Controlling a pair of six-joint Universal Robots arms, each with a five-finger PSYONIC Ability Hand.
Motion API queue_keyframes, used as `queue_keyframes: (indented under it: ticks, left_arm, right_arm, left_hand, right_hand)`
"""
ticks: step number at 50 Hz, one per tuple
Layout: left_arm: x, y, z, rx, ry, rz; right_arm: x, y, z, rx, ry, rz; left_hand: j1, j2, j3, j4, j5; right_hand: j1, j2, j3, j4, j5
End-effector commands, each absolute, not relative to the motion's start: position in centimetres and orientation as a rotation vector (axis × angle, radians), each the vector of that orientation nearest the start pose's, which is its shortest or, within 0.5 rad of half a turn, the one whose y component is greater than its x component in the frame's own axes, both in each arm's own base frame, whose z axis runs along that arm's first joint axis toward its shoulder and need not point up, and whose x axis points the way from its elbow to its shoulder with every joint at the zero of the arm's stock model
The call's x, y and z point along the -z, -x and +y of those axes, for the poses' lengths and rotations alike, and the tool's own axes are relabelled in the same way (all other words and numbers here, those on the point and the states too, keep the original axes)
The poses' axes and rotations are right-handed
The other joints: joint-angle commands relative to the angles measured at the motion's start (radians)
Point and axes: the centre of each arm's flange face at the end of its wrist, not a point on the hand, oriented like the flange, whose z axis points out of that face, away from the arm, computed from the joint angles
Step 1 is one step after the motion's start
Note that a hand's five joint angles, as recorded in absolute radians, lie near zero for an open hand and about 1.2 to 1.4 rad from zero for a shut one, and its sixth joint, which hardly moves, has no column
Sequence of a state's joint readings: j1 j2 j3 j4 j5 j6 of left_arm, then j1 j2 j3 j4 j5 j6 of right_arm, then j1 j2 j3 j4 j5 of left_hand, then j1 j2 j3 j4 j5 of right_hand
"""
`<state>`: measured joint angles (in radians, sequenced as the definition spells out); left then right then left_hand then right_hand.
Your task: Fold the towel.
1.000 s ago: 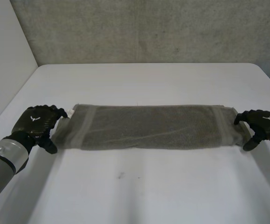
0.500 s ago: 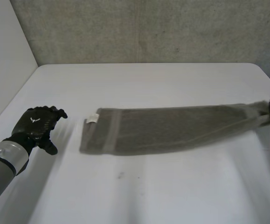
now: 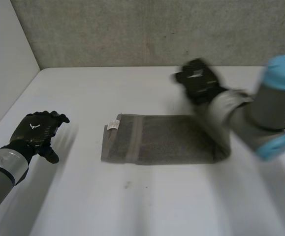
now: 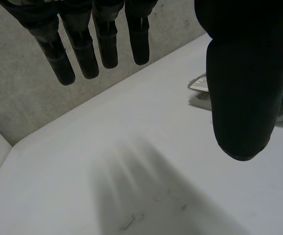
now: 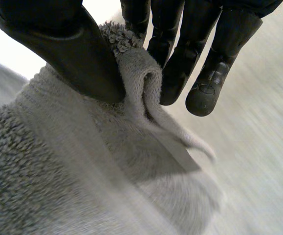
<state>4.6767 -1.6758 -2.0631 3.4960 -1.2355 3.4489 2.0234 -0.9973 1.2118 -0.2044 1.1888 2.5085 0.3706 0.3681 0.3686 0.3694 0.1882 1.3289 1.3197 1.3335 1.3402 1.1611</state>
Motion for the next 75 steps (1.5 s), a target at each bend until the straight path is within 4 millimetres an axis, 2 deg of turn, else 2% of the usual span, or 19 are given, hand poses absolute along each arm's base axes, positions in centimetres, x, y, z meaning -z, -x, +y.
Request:
queue_keyframes:
  ticks: [1, 9, 13, 14, 15, 16, 17, 21, 24, 26, 28, 32, 34, 39, 48, 57, 59, 65, 75]
  left_arm:
    - [-17.0, 17.0, -25.9, 2.005, -0.754, 2.426]
    - [-17.0, 17.1, -25.9, 2.006, -0.758, 2.426]
    - [-17.1, 17.1, -26.0, 2.013, -0.76, 2.419]
    - [-17.3, 17.3, -26.0, 2.025, -0.766, 2.409]
    - [-17.5, 17.3, -26.2, 2.034, -0.77, 2.401]
    - [-17.5, 17.3, -26.2, 2.034, -0.77, 2.4]
    - [-17.8, 17.5, -26.3, 2.051, -0.776, 2.385]
    - [-18.9, 18.2, -26.7, 2.103, -0.803, 2.338]
    - [-21.0, 20.2, -26.5, 2.216, -0.877, 2.266]
    - [-21.7, 20.9, -26.4, 2.254, -0.887, 2.258]
    - [-22.1, 21.5, -26.2, 2.284, -0.883, 2.261]
    - [-22.7, 22.7, -25.8, 2.325, -0.811, 2.295]
    - [-22.5, 23.2, -25.5, 2.32, -0.806, 2.31]
    - [-20.2, 25.4, -24.1, 2.248, -0.886, 2.392]
    - [-16.9, 25.9, -23.1, 2.097, -0.911, 2.491]
    - [-16.9, 25.9, -23.1, 2.101, -0.907, 2.49]
    - [-16.9, 25.9, -23.1, 2.104, -0.905, 2.49]
    - [-17.0, 25.9, -22.9, 2.101, -0.909, 2.494]
    - [-17.9, 25.7, -22.7, 2.135, -0.896, 2.468]
  right_arm:
    - [-17.8, -43.0, -23.1, 1.817, 1.594, 1.395]
    - [-12.2, -46.3, -18.8, 1.595, 1.707, 1.384]
    - [-12.3, -46.4, -18.7, 1.593, 1.708, 1.386]
    - [-12.8, -46.4, -18.8, 1.6, 1.699, 1.388]
    - [-12.8, -46.4, -18.8, 1.6, 1.698, 1.388]
    - [-13.6, -46.3, -19.0, 1.623, 1.685, 1.399]
    - [-14.9, -46.0, -19.4, 1.666, 1.662, 1.421]
    - [-17.9, -45.3, -20.0, 1.753, 1.588, 1.478]
    - [-20.3, -43.7, -20.8, 1.792, 1.487, 1.572]
    - [-21.6, -42.5, -21.5, 1.808, 1.42, 1.622]
    - [-22.8, -39.5, -23.2, 1.805, 1.299, 1.744]
    - [-22.3, -37.0, -24.0, 1.751, 1.236, 1.863]
    - [-20.8, -34.4, -24.7, 1.687, 1.208, 1.984]
    - [-18.1, -30.8, -25.1, 1.591, 1.169, 2.139]
    - [-14.4, -27.4, -25.7, 1.553, 1.103, 2.216]
    - [-12.0, -26.8, -26.8, 1.661, 1.06, 2.144]
    - [-11.6, -26.8, -27.1, 1.674, 1.035, 2.139]
    - [-12.1, -26.2, -27.3, 1.697, 0.979, 2.168]
    - [-17.8, -23.3, -26.6, 1.897, 1.111, 2.152]
  left_hand:
    - [0.037, 0.039, 0.039, 0.038, 0.045]
    - [0.028, 0.03, 0.03, 0.029, 0.036]
    - [0.025, 0.027, 0.027, 0.026, 0.033]
    - [0.025, 0.027, 0.027, 0.026, 0.033]
    - [0.025, 0.027, 0.027, 0.026, 0.033]
    - [0.025, 0.027, 0.027, 0.026, 0.033]
    - [0.028, 0.03, 0.03, 0.029, 0.036]
    - [0.028, 0.03, 0.03, 0.029, 0.036]
    - [0.028, 0.03, 0.03, 0.029, 0.036]
    - [0.031, 0.033, 0.033, 0.032, 0.039]
    - [0.034, 0.036, 0.036, 0.035, 0.042]
    - [0.037, 0.039, 0.039, 0.038, 0.045]
    - [0.037, 0.039, 0.039, 0.038, 0.045]
    - [0.037, 0.039, 0.039, 0.038, 0.045]
    - [0.037, 0.039, 0.039, 0.038, 0.045]
    - [0.037, 0.039, 0.039, 0.038, 0.045]
    - [0.037, 0.039, 0.039, 0.038, 0.045]
    - [0.031, 0.033, 0.033, 0.032, 0.039]
    - [0.028, 0.03, 0.03, 0.029, 0.036]
  right_hand:
    - [0.067, 0.077, 0.063, 0.056, 0.061]
    - [0.067, 0.077, 0.063, 0.056, 0.061]
    - [0.067, 0.077, 0.063, 0.056, 0.061]
    - [-0.309, -0.3, -0.314, -0.321, -0.316]
    - [-0.313, -0.304, -0.318, -0.325, -0.32]
    - [-0.906, -0.897, -0.911, -0.917, -0.913]
    - [-1.154, -1.145, -1.159, -1.166, -1.161]
    - [-1.154, -1.145, -1.159, -1.166, -1.161]
    - [-1.154, -1.145, -1.159, -1.166, -1.161]
    - [-1.154, -1.145, -1.159, -1.166, -1.161]
    - [-1.154, -1.145, -1.159, -1.166, -1.161]
    - [-1.154, -1.145, -1.159, -1.166, -1.161]
    - [-1.154, -1.145, -1.159, -1.166, -1.161]
    - [-1.154, -1.145, -1.159, -1.166, -1.161]
    - [-1.021, -1.012, -1.025, -1.032, -1.027]
    - [-0.34, -0.33, -0.344, -0.351, -0.346]
    - [0.065, 0.074, 0.06, 0.054, 0.058]
    - [0.067, 0.077, 0.063, 0.056, 0.061]
    - [0.067, 0.077, 0.063, 0.056, 0.061]
